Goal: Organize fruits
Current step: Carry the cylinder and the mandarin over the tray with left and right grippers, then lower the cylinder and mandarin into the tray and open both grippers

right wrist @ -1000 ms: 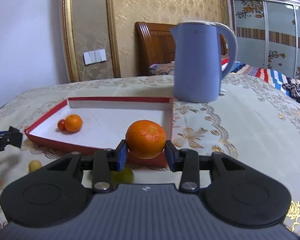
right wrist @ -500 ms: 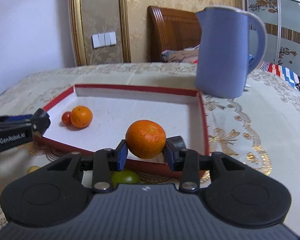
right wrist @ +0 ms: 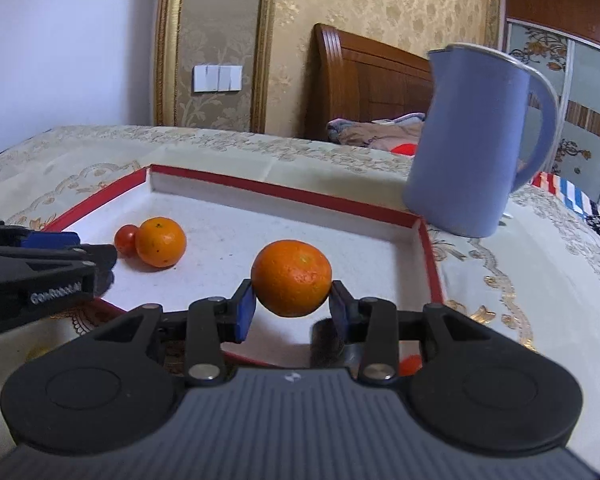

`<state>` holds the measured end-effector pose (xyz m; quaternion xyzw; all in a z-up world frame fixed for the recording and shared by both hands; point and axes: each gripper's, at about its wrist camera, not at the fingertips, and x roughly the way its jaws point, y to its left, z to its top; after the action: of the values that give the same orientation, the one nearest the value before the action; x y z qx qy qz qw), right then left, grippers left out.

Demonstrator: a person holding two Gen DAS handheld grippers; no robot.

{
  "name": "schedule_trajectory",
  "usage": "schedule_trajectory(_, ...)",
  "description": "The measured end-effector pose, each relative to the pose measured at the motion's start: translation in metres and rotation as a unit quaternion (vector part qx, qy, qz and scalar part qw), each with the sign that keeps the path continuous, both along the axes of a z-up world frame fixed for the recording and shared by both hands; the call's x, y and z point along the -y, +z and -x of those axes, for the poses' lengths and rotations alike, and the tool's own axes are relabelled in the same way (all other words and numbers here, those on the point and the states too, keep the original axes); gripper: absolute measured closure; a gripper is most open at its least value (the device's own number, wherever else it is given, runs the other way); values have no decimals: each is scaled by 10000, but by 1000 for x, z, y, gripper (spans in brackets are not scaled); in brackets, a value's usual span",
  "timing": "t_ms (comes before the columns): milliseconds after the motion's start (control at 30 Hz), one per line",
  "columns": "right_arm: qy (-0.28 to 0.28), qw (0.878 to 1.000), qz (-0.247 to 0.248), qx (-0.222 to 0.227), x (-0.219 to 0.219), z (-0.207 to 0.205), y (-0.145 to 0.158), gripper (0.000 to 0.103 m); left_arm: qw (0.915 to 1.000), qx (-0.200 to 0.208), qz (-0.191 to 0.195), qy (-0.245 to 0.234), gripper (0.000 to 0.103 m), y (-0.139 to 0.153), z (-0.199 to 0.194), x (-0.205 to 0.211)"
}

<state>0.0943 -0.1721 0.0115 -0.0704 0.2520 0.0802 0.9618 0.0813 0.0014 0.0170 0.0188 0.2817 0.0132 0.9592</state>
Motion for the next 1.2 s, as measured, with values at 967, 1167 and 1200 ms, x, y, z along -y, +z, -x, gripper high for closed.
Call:
schedule_trajectory(967, -549, 9963, -370, -549, 14, -66, -14, 64, 9997, 183, 2, 141, 71, -3, -35, 3)
schedule_trajectory(1167, -698, 9972, -234, -159, 12, -55, -10, 31, 9991, 226, -25, 367, 43, -5, -35, -2)
schedule_trajectory(1200, -725, 9972, -157, -82, 10, -53, -9, 29, 9989, 240, -47, 391, 42, -5, -34, -3)
